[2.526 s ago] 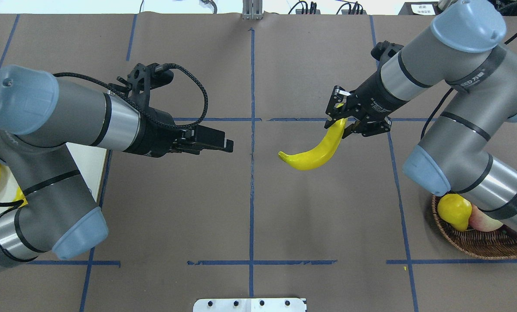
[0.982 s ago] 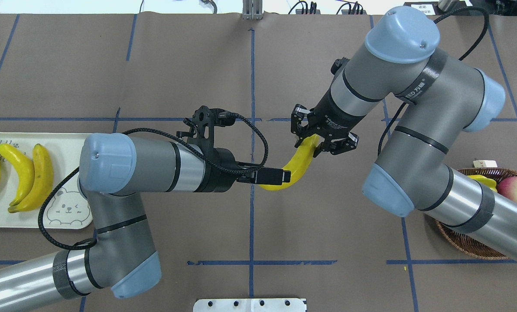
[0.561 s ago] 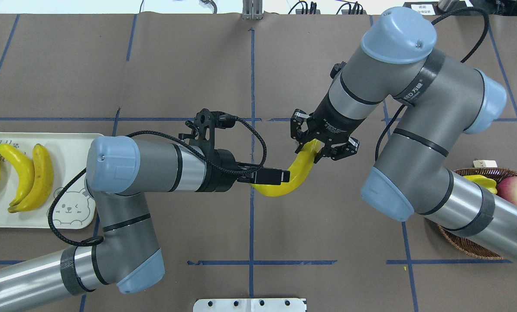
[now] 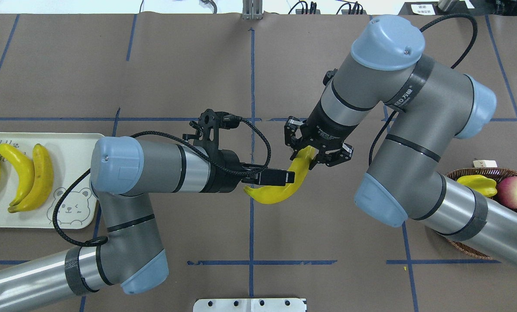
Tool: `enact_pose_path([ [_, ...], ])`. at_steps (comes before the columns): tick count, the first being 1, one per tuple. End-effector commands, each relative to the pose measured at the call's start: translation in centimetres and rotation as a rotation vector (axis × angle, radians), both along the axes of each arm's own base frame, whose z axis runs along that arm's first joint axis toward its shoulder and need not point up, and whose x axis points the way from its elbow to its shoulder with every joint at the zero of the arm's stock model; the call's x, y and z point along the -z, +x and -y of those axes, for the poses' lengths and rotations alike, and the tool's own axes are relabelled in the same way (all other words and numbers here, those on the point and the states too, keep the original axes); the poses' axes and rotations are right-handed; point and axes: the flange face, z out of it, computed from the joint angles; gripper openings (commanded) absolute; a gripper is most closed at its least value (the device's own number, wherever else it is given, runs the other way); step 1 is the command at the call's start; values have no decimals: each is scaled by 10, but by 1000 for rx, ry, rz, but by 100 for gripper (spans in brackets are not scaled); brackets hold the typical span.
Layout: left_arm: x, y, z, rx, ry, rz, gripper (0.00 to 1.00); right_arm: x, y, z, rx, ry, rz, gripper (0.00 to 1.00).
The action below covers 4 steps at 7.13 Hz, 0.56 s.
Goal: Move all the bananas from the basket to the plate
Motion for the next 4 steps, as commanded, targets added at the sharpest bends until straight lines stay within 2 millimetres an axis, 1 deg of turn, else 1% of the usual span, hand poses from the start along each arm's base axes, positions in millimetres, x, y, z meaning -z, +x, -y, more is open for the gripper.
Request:
enact_pose_path([
  [1, 0, 5, -7, -13, 1, -2, 98, 6, -1, 0, 1, 5, 7, 0],
  [4, 7, 12, -18, -34, 4, -10, 98, 5, -2, 1, 0, 6, 3, 0],
])
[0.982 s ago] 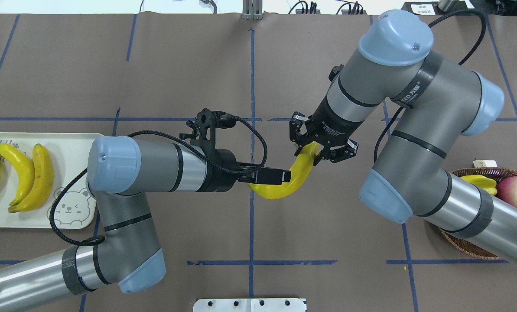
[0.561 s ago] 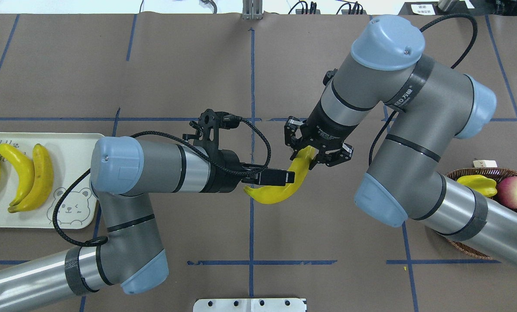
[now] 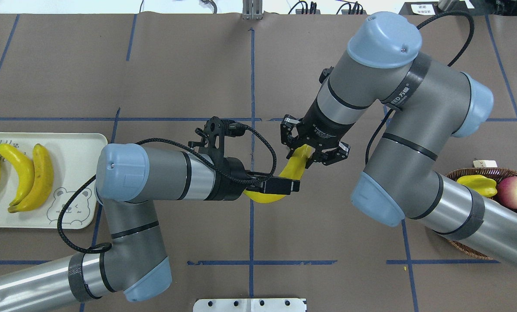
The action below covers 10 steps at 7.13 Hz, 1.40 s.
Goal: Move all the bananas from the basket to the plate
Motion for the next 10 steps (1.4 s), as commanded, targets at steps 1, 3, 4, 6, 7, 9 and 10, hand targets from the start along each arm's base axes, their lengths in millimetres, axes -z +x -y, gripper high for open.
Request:
enact_pose_path([
  [1, 2, 8, -8, -3, -1, -1, 96, 0, 0, 0, 2, 0, 1, 0],
  [3, 0, 12, -10, 0, -6, 1, 91, 1, 0, -1, 2, 1, 2, 0],
  [4, 0, 12, -10, 0, -6, 1, 86, 1, 0, -1, 3, 0, 3, 0],
  [6, 5, 10, -12, -4, -16, -10, 14, 3, 2, -2, 3, 4, 8, 3],
  [7, 6, 9, -13, -5, -15, -11, 0, 2, 2, -1, 1, 2, 5, 14],
  [9, 8, 5, -15, -18, -82, -29, 0, -3, 3, 1, -6, 0, -3, 87],
  [10, 8, 5, -15, -20, -85, -29, 0, -3, 5, 0, -6, 4, 1, 100],
])
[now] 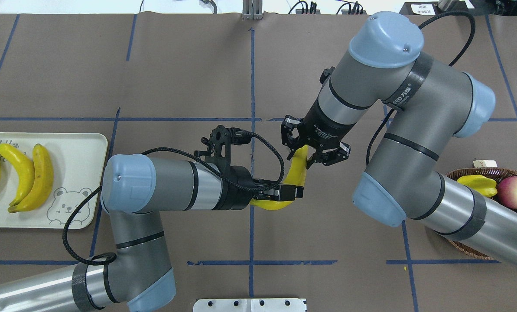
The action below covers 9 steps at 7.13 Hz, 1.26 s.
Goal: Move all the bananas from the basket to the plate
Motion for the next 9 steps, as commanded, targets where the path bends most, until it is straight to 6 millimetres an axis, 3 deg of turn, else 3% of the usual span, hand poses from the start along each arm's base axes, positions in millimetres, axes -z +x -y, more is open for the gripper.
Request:
enact_pose_path([
  [1, -1, -1, 1, -1, -22, -1, 0, 0, 5, 1, -3, 4, 8, 100],
  [4, -5, -1, 1, -2, -24, 5, 0, 7, 20, 3, -16, 20, 28, 100],
  [6, -10, -10, 13, 17, -20, 14, 0, 4, 61, 13, -75, 42, 41, 100],
  [8, -35, -45, 34, 21, -15, 40, 0, -13, 111, 22, -104, 116, 40, 100],
  [9, -54, -82, 38, 53, -16, 49, 0, -23, 131, 24, -121, 136, 32, 100],
])
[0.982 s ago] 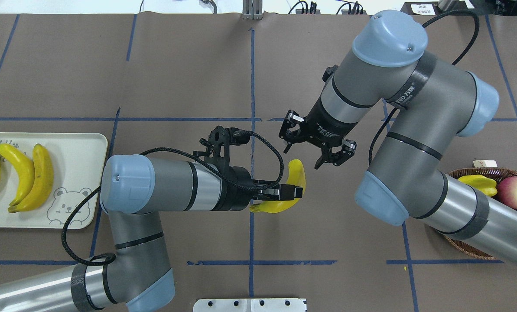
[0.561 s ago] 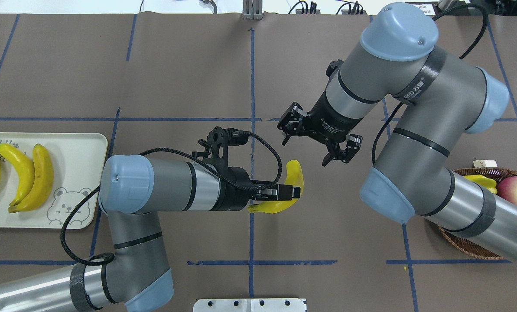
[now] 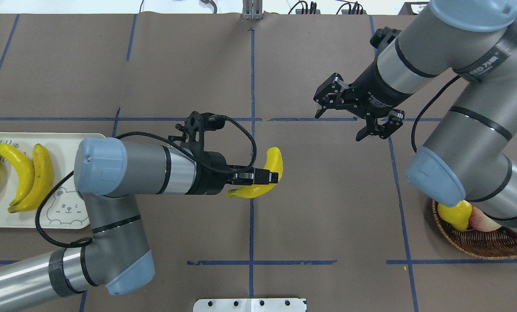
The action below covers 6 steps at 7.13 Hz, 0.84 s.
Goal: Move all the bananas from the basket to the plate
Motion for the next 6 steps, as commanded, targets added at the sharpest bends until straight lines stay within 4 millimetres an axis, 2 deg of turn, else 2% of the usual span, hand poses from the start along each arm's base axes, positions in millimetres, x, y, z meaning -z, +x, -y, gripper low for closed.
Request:
enact_pose_path([
  [1, -30, -72, 9, 69, -4, 14, 0, -14, 41, 9, -35, 55, -13, 100],
  [2, -60, -112, 12, 145, -31, 50, 0, -22, 55, 8, -39, 90, -26, 100],
  [3, -90, -144, 4, 255, -63, 96, 0, -28, 66, 8, -56, 103, -39, 100],
  [4, -121, -169, 3, 385, -93, 154, 0, -30, 84, 10, -82, 111, -41, 100],
  [5, -142, -192, -5, 446, -111, 201, 0, -37, 95, 14, -87, 129, -55, 100],
  [6, -165, -213, -6, 553, -140, 293, 0, -54, 111, 16, -86, 176, -93, 100],
])
